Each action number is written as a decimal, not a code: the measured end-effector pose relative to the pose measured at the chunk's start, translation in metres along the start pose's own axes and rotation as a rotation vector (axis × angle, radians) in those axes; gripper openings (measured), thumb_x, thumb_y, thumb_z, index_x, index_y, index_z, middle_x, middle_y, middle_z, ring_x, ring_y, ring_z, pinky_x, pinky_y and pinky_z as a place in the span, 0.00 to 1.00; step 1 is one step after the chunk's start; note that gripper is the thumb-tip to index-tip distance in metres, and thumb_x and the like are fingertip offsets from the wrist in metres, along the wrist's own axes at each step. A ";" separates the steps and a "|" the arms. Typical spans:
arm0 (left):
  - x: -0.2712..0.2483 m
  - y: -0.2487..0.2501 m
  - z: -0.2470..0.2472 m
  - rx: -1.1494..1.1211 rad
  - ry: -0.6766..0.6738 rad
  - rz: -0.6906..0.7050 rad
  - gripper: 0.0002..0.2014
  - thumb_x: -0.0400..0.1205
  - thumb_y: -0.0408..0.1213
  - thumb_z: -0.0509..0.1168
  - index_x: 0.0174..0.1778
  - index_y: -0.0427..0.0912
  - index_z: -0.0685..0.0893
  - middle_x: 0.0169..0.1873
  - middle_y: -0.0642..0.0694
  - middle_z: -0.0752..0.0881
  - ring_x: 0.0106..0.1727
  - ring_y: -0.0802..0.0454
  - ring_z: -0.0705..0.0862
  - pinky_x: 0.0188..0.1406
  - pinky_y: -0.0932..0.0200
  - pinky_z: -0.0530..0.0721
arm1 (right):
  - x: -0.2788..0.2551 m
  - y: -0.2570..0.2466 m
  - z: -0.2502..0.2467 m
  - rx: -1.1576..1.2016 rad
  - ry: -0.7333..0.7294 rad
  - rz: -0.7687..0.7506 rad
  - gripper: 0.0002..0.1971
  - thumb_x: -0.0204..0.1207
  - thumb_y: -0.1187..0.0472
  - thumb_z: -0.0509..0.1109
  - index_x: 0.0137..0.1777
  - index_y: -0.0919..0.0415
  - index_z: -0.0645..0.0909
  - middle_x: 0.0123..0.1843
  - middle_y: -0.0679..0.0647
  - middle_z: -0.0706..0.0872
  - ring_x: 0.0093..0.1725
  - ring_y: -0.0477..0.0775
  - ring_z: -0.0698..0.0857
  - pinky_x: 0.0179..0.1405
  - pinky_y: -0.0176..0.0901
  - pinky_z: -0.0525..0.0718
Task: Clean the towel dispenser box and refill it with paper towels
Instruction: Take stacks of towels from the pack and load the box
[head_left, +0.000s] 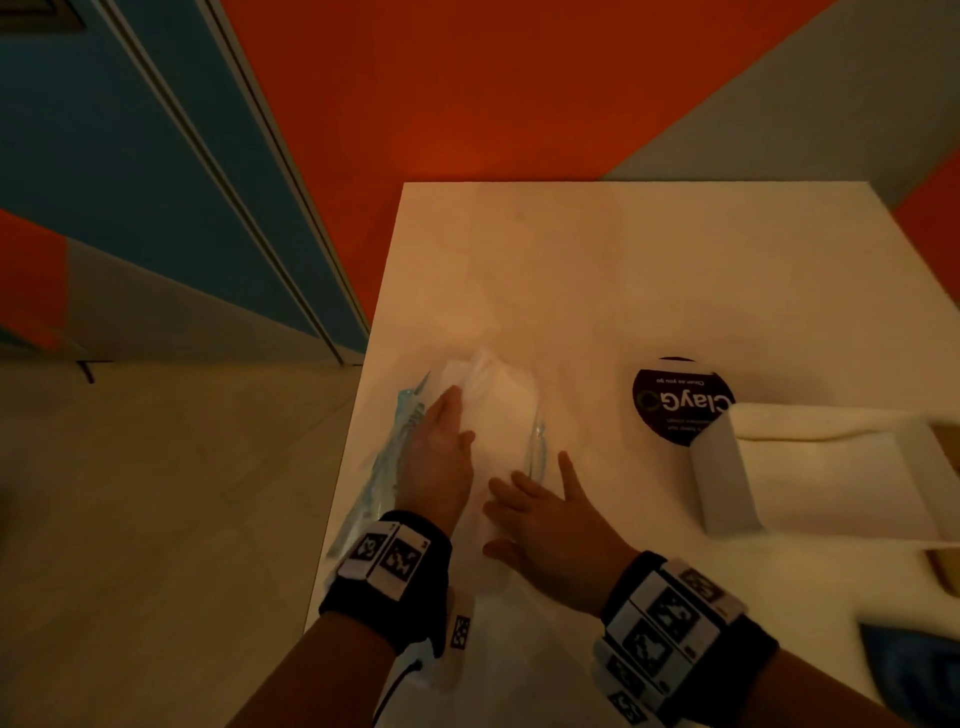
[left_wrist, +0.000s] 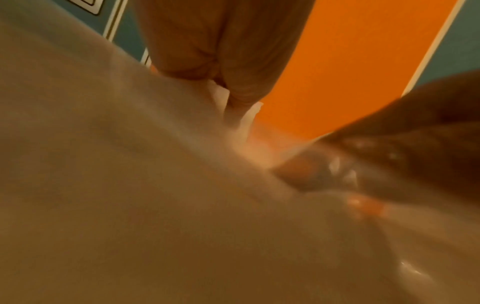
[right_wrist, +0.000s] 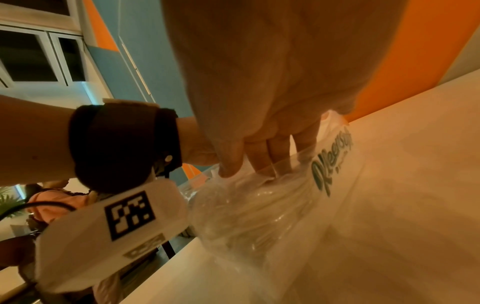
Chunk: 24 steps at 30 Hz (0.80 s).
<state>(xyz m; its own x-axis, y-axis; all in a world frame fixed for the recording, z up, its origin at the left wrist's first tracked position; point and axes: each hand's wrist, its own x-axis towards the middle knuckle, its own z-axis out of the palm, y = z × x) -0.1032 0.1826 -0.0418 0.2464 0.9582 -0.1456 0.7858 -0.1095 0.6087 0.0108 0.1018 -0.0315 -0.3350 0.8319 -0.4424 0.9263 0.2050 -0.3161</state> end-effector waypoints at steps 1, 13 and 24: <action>-0.002 -0.001 0.002 0.024 -0.005 0.027 0.24 0.84 0.31 0.53 0.77 0.38 0.57 0.79 0.40 0.60 0.79 0.43 0.60 0.74 0.59 0.56 | 0.000 0.000 0.001 -0.006 -0.010 0.007 0.26 0.83 0.46 0.49 0.77 0.57 0.60 0.83 0.52 0.56 0.82 0.56 0.51 0.73 0.69 0.27; 0.004 -0.006 0.006 -0.026 0.123 0.175 0.13 0.75 0.23 0.64 0.55 0.30 0.82 0.67 0.30 0.76 0.68 0.31 0.70 0.72 0.43 0.67 | -0.005 0.000 0.009 0.014 -0.057 0.066 0.27 0.83 0.45 0.47 0.79 0.53 0.53 0.84 0.49 0.48 0.83 0.54 0.45 0.73 0.72 0.29; 0.012 -0.002 -0.013 -0.289 -0.149 -0.217 0.19 0.80 0.36 0.63 0.65 0.35 0.73 0.66 0.35 0.78 0.65 0.39 0.76 0.60 0.52 0.73 | -0.006 0.001 0.008 0.081 -0.095 0.062 0.44 0.64 0.32 0.27 0.79 0.49 0.54 0.84 0.47 0.50 0.83 0.52 0.47 0.72 0.72 0.27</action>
<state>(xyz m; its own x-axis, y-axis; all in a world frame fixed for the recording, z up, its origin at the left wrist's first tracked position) -0.1090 0.1982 -0.0350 0.1884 0.8998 -0.3935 0.6418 0.1905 0.7428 0.0124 0.0933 -0.0356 -0.2963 0.7881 -0.5395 0.9299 0.1092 -0.3512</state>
